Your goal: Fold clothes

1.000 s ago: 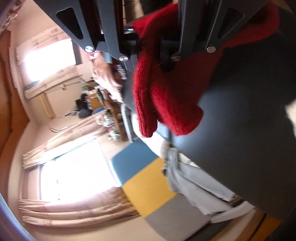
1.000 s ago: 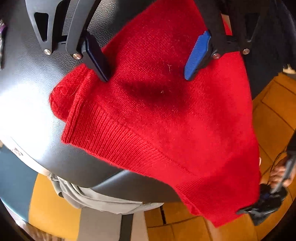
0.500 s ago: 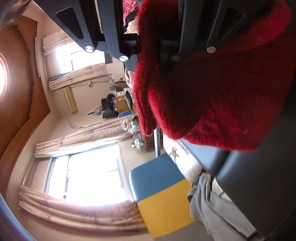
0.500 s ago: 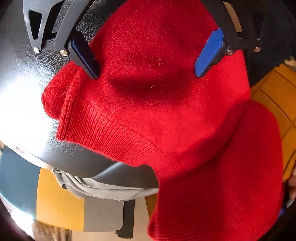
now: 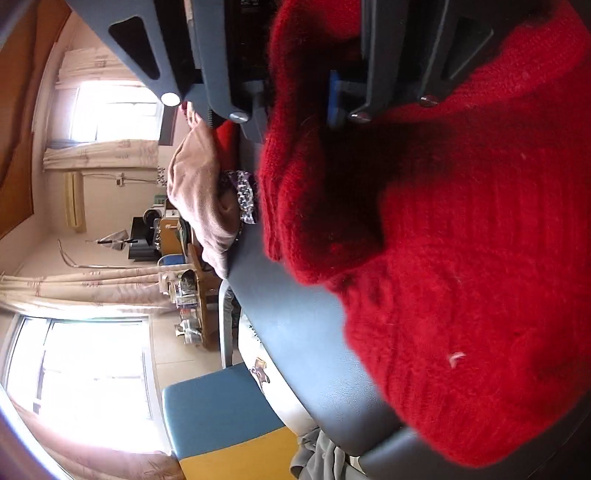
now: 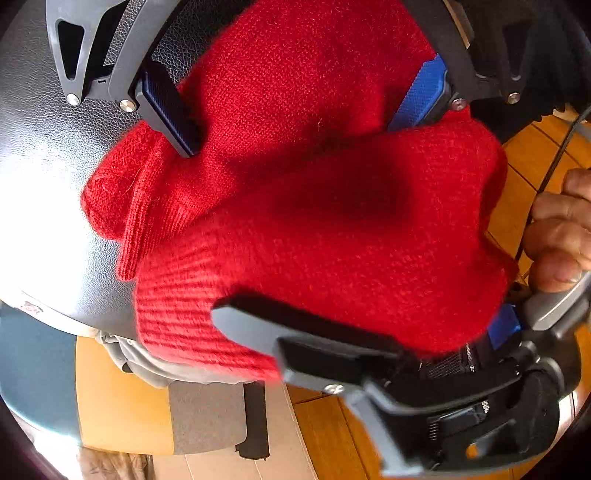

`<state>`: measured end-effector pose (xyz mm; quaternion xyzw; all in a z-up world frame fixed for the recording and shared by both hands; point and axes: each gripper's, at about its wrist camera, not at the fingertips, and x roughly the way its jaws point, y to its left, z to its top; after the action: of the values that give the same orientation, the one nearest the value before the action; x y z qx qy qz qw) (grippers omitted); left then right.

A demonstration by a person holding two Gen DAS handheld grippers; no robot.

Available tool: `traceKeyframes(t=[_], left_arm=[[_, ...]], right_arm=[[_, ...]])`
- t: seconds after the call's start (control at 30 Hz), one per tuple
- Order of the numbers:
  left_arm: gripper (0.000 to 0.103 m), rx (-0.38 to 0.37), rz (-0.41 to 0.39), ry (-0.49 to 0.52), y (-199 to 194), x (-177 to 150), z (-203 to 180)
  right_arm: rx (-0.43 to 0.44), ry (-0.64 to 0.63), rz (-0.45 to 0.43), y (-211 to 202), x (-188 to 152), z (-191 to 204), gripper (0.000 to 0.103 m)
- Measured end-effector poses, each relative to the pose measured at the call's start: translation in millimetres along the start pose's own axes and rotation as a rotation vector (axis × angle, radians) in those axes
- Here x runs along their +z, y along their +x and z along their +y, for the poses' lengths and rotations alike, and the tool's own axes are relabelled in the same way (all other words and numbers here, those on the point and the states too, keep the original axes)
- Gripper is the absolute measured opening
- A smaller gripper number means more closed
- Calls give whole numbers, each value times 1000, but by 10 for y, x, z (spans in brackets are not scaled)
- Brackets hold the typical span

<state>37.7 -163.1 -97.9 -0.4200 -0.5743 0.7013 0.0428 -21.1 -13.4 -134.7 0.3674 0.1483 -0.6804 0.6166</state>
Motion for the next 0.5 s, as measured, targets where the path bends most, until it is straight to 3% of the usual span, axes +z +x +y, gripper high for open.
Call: traceKeyframes(t=[0.17, 0.3, 0.43, 0.5], left_arm=[[32, -28, 26, 11, -124, -143, -234], [33, -144, 83, 48, -367, -183, -411], [34, -187, 20, 139, -813, -164, -475], [34, -177, -52, 180, -1085, -100, -400]], right_arm=[[-7, 7, -17, -60, 5, -12, 103], [-51, 15, -14, -284, -56, -21, 103], [-82, 40, -8, -684, -202, -73, 103], [-89, 53, -10, -898, -254, -70, 103]])
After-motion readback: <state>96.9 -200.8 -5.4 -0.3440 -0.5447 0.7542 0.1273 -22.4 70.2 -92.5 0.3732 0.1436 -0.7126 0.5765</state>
